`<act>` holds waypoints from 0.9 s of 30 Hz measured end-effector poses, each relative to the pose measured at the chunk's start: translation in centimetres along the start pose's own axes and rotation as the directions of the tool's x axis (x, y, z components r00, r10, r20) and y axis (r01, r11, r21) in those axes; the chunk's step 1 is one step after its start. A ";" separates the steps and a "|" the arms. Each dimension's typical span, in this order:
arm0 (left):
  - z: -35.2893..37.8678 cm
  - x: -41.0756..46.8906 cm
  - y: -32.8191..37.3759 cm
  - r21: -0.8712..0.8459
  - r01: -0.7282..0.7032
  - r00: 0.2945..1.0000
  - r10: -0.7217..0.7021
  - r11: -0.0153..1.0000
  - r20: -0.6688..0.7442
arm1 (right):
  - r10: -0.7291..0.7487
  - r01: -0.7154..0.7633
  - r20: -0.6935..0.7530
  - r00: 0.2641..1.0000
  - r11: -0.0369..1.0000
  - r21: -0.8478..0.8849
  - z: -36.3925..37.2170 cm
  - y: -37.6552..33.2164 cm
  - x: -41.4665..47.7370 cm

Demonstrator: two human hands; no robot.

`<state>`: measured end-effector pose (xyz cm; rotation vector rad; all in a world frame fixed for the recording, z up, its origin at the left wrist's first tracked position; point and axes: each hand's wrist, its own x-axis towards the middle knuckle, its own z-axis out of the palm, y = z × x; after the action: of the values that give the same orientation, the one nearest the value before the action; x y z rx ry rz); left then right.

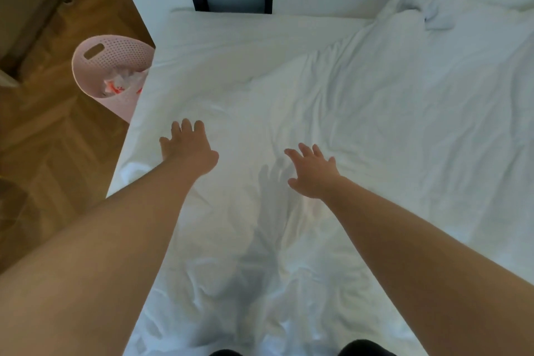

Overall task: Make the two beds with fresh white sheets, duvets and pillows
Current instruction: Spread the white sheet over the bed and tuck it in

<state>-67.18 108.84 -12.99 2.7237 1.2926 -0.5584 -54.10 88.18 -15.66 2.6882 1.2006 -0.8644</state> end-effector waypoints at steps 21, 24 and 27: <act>3.8 24.8 8.7 -0.173 -0.114 0.975 0.144 0.978 0.170 | 0.041 -0.029 0.080 0.996 0.988 -0.149 -0.3 9.0 24.1; 7.6 19.4 10.7 0.041 -0.429 0.901 0.431 0.902 -0.056 | 0.018 -0.005 -0.184 0.983 0.997 0.072 -3.3 9.4 23.6; 8.9 14.9 13.0 0.305 -0.704 0.585 0.767 0.642 -0.263 | -0.041 0.023 -0.515 0.856 0.999 -0.042 -9.1 9.2 24.4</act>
<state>-51.27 109.52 -27.71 3.2315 -0.0100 -0.0472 -30.38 100.58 -22.20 2.9765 1.3255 -0.0995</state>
